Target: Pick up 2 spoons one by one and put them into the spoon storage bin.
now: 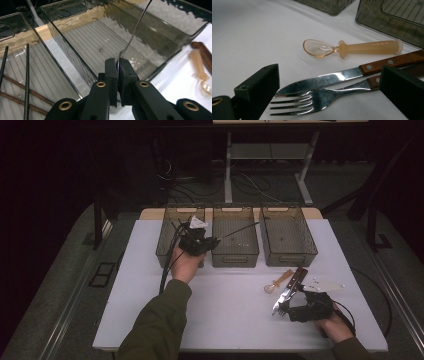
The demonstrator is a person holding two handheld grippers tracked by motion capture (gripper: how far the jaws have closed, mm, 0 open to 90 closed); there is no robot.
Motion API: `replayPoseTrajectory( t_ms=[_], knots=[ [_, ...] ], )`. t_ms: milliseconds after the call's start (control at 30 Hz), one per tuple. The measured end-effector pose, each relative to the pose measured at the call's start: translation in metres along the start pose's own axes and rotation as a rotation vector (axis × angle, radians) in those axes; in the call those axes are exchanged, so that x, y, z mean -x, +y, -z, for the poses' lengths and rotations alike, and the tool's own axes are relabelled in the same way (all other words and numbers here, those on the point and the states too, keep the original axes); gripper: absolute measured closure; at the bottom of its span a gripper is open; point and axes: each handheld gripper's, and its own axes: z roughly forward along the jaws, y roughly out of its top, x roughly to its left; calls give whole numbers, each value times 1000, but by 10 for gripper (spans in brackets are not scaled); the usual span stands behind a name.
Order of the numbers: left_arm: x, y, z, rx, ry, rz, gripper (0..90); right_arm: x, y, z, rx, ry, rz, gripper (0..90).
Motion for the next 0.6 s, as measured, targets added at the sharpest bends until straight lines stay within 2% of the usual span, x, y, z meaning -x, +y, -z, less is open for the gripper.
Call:
replayPoseTrajectory(
  t_ms=[33, 67, 333, 367, 600],
  knots=[
    [-1, 2, -3, -10, 6, -4, 864, 0, 0, 0, 1, 0, 0, 32],
    [-1, 3, -6, -6, 7, 11, 864, 0, 0, 0, 1, 1, -1, 32],
    [-4, 10, -26, -36, 47, 48, 864, 0, 0, 1, 9, 6, 2, 32],
    [-4, 11, -29, -55, 52, 35, 864, 0, 0, 1, 9, 7, 4, 32],
    [-2, 15, -41, -87, 72, 33, 863, -1, 0, 2, 11, 9, -3, 32]
  ],
)
